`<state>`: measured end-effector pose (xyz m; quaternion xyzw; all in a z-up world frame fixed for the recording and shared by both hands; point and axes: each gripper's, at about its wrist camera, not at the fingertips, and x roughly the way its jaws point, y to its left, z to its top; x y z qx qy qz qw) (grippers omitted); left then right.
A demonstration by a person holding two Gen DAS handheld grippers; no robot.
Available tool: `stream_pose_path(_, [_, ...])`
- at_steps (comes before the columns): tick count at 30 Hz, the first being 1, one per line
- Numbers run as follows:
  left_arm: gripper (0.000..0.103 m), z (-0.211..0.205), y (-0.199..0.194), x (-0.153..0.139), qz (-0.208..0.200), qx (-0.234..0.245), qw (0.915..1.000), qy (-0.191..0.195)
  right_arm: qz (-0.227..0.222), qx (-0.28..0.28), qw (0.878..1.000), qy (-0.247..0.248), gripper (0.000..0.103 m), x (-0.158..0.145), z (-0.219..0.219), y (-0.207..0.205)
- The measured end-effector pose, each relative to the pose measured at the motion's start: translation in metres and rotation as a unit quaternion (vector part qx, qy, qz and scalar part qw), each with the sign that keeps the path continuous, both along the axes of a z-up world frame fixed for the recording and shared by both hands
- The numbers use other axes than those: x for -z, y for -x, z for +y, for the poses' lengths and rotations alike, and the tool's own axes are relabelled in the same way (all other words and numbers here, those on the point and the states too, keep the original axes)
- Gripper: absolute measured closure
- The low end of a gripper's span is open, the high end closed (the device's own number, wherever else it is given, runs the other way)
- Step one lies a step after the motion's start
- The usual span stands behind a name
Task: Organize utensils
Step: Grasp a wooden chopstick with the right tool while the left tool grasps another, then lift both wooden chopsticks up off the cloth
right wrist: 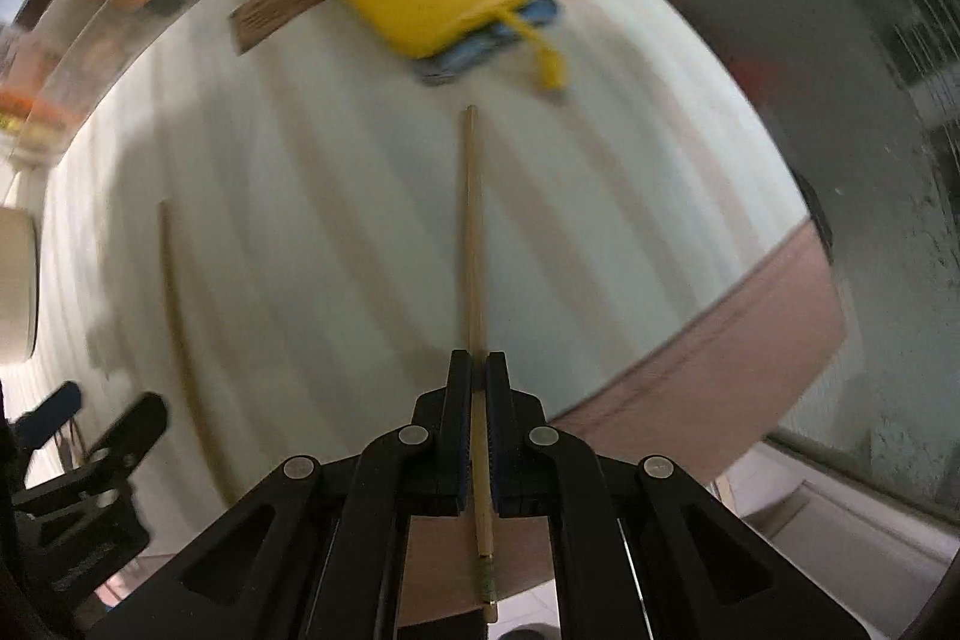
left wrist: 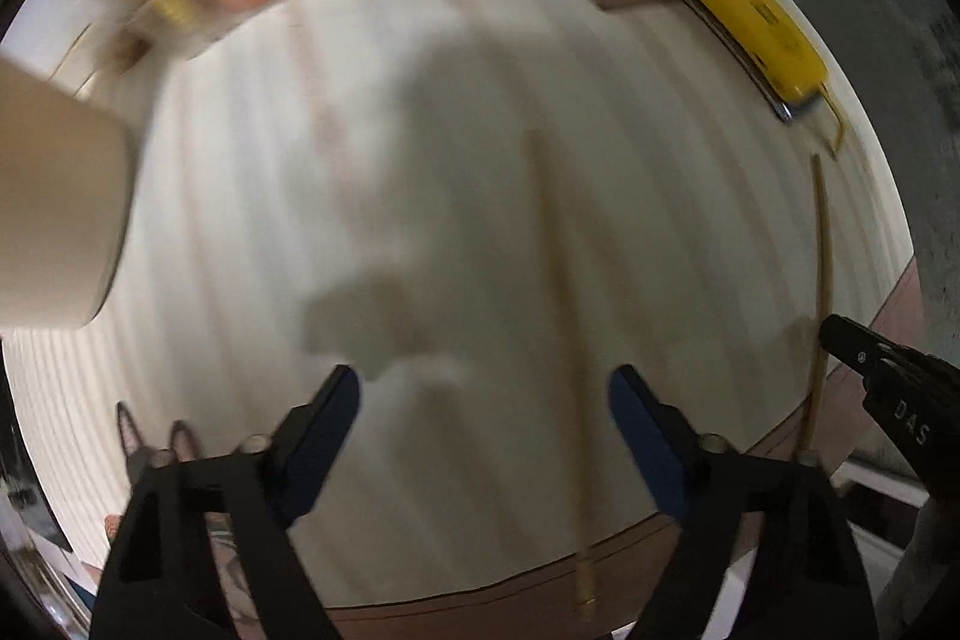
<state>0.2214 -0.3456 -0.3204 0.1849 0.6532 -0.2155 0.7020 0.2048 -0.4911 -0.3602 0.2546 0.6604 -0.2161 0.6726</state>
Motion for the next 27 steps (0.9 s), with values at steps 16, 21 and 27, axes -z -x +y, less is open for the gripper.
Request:
stream_pose_path(16, [0.099, -0.019, 0.006, -0.014, -0.05, -0.004, 0.9987, -0.002, -0.008, 0.004, 1.0, -0.007, 0.096, 0.012, 0.003, 0.01])
stream_pose_path(21, [0.099, 0.022, -0.003, -0.03, -0.065, -0.039, 0.9971, -0.005, -0.027, -0.004, 0.999, -0.044, 0.097, 0.006, 0.024, 0.007])
stream_pose_path(27, [0.099, 0.103, -0.008, -0.043, -0.077, -0.097, 0.9922, -0.019, -0.059, -0.067, 0.992, -0.091, 0.097, -0.011, 0.087, -0.02])
